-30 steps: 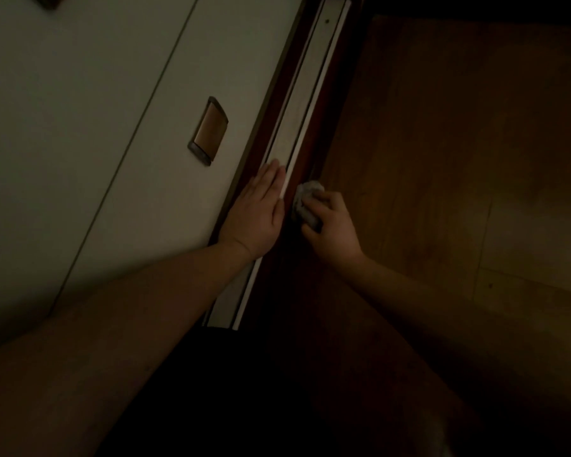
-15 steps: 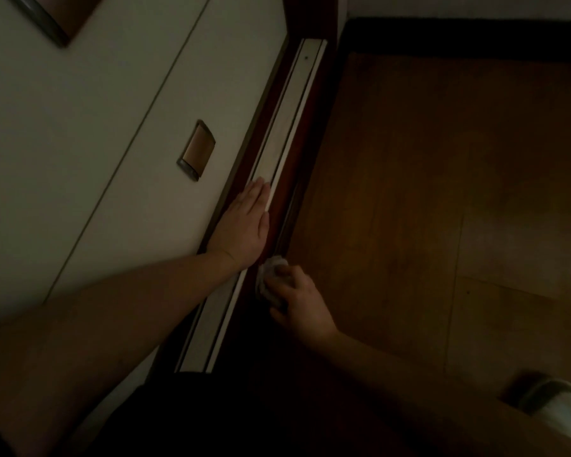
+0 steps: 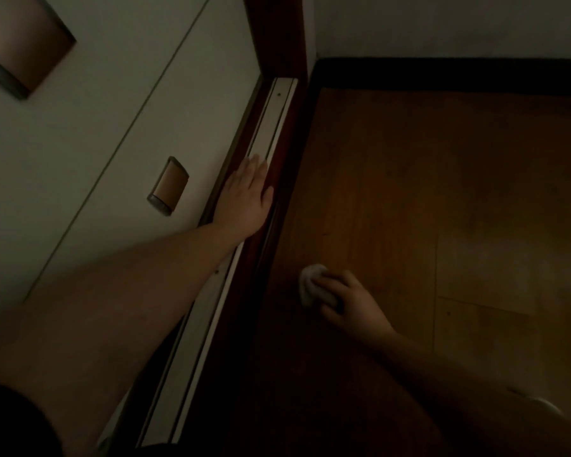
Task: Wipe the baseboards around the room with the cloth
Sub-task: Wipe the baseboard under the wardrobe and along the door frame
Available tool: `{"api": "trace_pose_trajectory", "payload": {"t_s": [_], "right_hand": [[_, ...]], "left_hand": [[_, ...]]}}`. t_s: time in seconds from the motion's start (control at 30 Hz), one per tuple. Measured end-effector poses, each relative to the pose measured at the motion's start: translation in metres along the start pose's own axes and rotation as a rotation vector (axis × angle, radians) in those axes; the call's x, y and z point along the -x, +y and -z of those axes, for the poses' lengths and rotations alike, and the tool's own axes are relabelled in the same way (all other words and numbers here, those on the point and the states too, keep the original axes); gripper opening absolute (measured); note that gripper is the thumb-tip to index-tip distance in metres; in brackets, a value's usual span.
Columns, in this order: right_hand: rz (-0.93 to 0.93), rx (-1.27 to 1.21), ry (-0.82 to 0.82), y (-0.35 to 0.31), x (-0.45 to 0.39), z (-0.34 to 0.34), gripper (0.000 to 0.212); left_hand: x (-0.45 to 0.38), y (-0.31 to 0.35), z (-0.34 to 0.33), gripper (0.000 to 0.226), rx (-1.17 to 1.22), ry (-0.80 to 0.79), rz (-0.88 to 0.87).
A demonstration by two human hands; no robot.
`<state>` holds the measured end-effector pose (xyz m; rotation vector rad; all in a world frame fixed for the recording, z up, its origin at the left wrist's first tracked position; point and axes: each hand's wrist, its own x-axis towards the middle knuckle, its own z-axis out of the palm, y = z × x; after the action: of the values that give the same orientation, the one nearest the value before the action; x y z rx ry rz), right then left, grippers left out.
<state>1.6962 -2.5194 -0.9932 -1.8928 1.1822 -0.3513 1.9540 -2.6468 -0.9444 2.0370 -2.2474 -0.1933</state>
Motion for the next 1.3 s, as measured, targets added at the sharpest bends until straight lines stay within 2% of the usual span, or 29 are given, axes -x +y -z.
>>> {"api": "trace_pose_trajectory", "payload": {"t_s": [0.2,0.33,0.47,0.73,0.9,1.0,1.13,1.3], "right_hand": [[-0.144,-0.174,0.194,0.044,-0.019,0.036,0.052],[-0.192,-0.198,0.313,0.072,-0.063,0.069,0.051],[-0.273,-0.303,0.373,0.070,-0.115,0.092,0.050],[-0.241,-0.456,0.324,0.049,-0.176,0.111,0.050],[-0.135,-0.311,0.286,0.052,-0.190,0.124,0.051],[-0.213,-0.275,0.291,0.048,-0.184,0.140,0.051],[-0.375,-0.418,0.363,0.030,-0.169,0.159,0.058],[-0.394,-0.435,0.429,0.010,-0.174,0.175,0.059]], "left_hand": [[-0.101,0.000,-0.008,0.064,-0.014,-0.052,0.108],[-0.107,-0.009,-0.025,0.065,-0.029,-0.036,0.120],[-0.105,-0.005,-0.019,0.058,0.035,-0.018,0.105],[-0.097,0.000,-0.008,0.054,0.091,-0.058,0.124],[-0.097,-0.007,-0.014,0.059,0.090,-0.049,0.088],[-0.098,-0.007,-0.014,0.056,0.103,-0.036,0.093],[-0.099,-0.003,-0.010,0.054,0.129,-0.061,0.110],[-0.098,-0.001,-0.008,0.054,0.113,-0.087,0.114]]}}
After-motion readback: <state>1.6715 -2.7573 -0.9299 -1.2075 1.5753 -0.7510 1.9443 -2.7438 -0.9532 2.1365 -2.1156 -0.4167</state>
